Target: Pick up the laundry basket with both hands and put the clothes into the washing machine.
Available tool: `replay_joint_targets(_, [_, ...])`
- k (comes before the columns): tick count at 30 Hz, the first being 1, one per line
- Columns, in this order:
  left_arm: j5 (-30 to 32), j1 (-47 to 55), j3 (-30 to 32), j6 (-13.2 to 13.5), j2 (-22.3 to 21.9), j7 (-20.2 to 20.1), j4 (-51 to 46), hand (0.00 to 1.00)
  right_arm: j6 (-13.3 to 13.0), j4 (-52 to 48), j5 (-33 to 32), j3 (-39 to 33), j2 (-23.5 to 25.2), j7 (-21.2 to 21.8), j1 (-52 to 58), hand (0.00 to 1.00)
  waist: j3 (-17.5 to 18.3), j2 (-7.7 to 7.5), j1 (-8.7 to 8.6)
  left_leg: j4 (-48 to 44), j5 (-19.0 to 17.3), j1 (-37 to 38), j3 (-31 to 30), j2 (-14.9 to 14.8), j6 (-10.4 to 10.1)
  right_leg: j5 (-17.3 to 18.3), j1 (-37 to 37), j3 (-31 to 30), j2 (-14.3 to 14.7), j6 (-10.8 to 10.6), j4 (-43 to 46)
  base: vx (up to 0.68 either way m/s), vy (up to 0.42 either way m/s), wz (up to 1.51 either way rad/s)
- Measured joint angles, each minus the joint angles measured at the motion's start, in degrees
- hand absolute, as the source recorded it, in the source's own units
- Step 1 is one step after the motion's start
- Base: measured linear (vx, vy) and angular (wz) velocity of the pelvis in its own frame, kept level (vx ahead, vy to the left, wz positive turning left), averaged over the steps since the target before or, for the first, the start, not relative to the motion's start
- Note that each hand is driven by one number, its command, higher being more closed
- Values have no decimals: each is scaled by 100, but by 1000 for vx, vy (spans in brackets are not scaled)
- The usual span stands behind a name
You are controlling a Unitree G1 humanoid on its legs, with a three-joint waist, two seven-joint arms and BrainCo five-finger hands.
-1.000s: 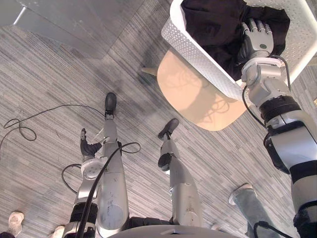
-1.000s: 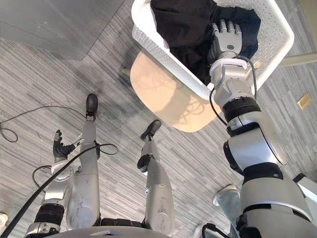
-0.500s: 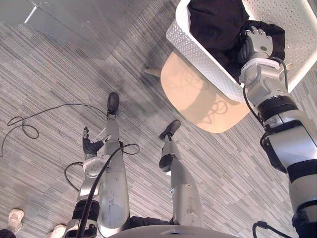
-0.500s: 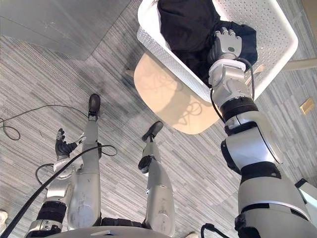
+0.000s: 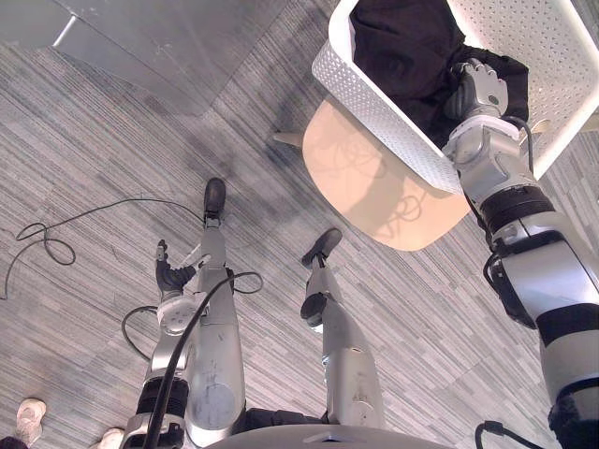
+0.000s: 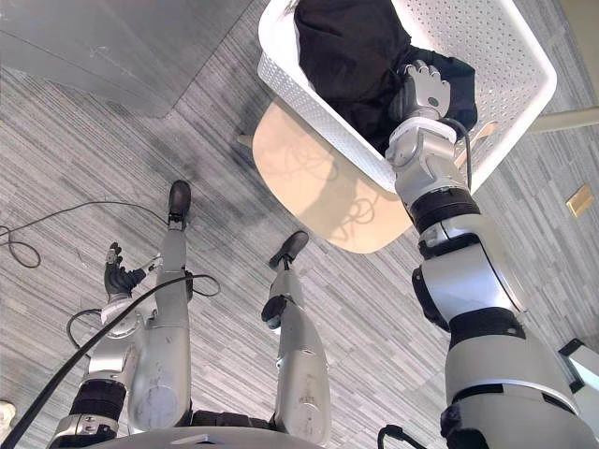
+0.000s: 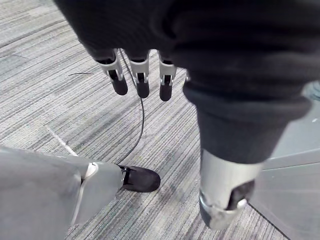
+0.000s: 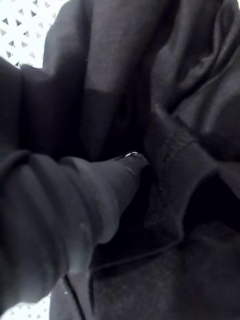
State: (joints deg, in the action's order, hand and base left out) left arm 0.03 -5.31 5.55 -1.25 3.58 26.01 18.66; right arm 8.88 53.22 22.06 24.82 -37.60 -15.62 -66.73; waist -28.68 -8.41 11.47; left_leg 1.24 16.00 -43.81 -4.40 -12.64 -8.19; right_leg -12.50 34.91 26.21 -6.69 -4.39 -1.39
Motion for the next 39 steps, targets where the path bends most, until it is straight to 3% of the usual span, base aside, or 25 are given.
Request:
replay_joint_targets(4, [-129,1,8,-1,-23,2,-1,0,-81,1,-968,-696,143,-329,83,100,0,0,7,-5,6,12,17,1,-3,-15,-3,-13,-1,2,0,-1,2,-1])
replay_joint_targets(9, [-324,8,-1,-3,-68,2,-7,0,-469,-67,-2749,-1893,385,-769,243,100,5,17,10,-2,3,199,153,1,-3,-36,-95,-129,-21,3,3,-5,12,-7])
replay_joint_targets(11, [-449,8,-9,-4,-133,3,-7,0,-761,-124,-3747,-2494,401,-980,341,100,20,51,9,1,0,280,221,2,0,-36,-114,-200,-41,2,50,-16,32,-8])
replay_joint_targets(13, [-499,9,-18,-6,-139,3,-7,0,-897,-216,-4179,-2754,442,-1100,383,100,22,54,-10,1,-2,333,259,1,3,-36,-127,-237,-50,2,72,-18,36,-8])
replay_joint_targets(14, [-567,8,-21,-7,-134,3,-4,0,-1095,-346,-4678,-3025,536,-1140,448,100,22,56,-52,2,-4,426,295,2,6,-35,-187,-279,-59,2,92,-22,35,-6])
replay_joint_targets(19, [-678,9,-157,-9,-129,0,-15,0,-1557,-1019,-5791,-3479,713,-1333,724,100,52,121,-96,45,-49,816,443,17,21,51,-373,-423,-128,-30,309,-23,34,-4])
replay_joint_targets(26, [-723,63,-434,-23,-76,-23,-296,0,-1964,-2198,-6654,-3985,1051,-1321,1120,100,99,218,-186,205,-43,1575,530,128,39,535,-693,-517,-394,-95,1109,-12,3,9])
replay_joint_targets(32, [-720,222,-686,-56,4,-294,-793,0,-2039,-3572,-6799,-4136,1529,-1216,1851,100,107,219,-273,310,-117,2399,627,298,91,842,-1259,-606,-643,-199,1516,-5,-30,11])
replay_joint_targets(35, [-718,582,-736,-99,-47,-509,-816,0,-2042,-4156,-6905,-4136,1847,-1058,2493,100,710,278,-379,313,-242,2571,666,414,143,997,-1367,-631,-789,-288,1640,38,-28,8])
replay_joint_targets(39, [-717,958,-720,-163,-146,-651,-865,0,-2041,-4594,-6935,-4133,2109,-924,3024,100,1136,415,-442,321,-342,2907,735,440,140,1050,-1726,-632,-801,-324,1507,67,-29,-1])
